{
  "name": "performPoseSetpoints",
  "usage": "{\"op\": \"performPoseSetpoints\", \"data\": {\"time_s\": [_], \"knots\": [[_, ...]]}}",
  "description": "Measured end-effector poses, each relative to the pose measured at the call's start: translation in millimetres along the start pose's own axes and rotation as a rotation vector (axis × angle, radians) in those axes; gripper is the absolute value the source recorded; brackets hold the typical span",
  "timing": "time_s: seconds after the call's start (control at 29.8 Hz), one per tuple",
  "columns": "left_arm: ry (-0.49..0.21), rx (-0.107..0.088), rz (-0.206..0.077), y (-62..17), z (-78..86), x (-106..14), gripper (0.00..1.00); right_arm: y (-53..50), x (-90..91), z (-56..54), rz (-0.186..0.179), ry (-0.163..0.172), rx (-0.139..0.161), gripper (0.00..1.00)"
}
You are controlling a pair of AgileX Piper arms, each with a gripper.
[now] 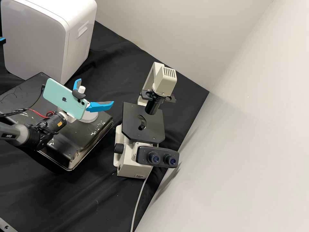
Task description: Place the petri dish on the microscope
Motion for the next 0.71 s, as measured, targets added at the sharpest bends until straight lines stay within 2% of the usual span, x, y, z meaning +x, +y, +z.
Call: {"op": "performPoseSetpoints", "data": {"time_s": [0.07, 0.2, 0.27, 0.4, 0.57, 0.71], "knots": [[-0.019, 0.016, -0.014, -3.7, 5.3, -2.6, 1.0, 0.0, 0.0, 0.0, 0.0, 0.0, 0.0, 1.0], [-0.027, 0.01, -0.047, -11.8, 10.2, -13.2, 1.0, 0.0, 0.0, 0.0, 0.0, 0.0, 0.0, 1.0], [-0.025, -0.002, -0.052, -13.7, 12.2, -19.7, 1.0, 0.0, 0.0, 0.0, 0.0, 0.0, 0.0, 1.0], [-0.014, -0.011, -0.064, -16.9, 17.8, -27.8, 1.0, 0.0, 0.0, 0.0, 0.0, 0.0, 0.0, 1.0], [-0.025, -0.012, -0.079, -21.1, 22.0, -39.6, 1.0, 0.0, 0.0, 0.0, 0.0, 0.0, 0.0, 1.0], [-0.045, -0.013, -0.071, -22.4, 22.4, -48.8, 1.0, 0.0, 0.0, 0.0, 0.0, 0.0, 0.0, 1.0]]}}
